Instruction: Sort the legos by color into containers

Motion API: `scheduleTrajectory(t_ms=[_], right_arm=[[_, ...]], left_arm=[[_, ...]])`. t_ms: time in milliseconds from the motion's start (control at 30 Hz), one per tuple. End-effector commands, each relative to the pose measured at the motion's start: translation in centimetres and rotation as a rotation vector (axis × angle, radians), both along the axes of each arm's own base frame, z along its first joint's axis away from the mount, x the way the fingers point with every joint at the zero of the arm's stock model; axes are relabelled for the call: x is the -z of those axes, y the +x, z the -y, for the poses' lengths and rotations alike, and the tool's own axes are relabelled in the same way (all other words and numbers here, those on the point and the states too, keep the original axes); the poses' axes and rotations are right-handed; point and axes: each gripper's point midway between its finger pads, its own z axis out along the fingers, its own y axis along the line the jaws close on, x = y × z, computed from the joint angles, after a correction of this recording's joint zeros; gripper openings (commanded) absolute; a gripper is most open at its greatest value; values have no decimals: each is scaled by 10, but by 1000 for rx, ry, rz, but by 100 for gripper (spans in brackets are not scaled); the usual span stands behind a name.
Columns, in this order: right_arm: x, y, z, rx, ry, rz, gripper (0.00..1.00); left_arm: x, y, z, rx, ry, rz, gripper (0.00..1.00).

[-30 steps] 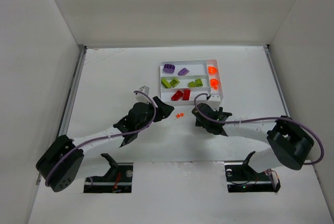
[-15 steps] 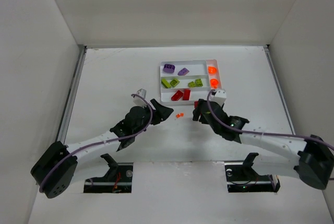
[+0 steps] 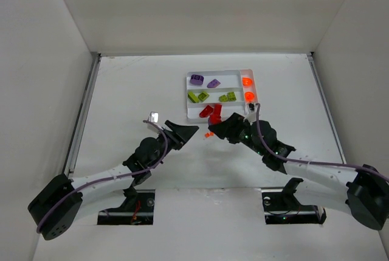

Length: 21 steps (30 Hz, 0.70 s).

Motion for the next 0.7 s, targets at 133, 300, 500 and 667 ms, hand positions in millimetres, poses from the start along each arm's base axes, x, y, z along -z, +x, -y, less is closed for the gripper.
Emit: scheduleTrajectory(t_ms=[133,300,500,667], right_arm=[[-78,-13,-27,-164,407,60,45],[-84,-18,-33,-200,471,44,45],[-87,-21,-33,-214,538,27,45],[-88,-26,-36,-229,546,20,45]], left_arm=[[-51,-2,-7,-21,-217,107,54],[-59,-3,-7,-12,-237,124,54],[-70,-7,-6,2,-276,155,54],[-72,-9,-6,6,-299,159,54]])
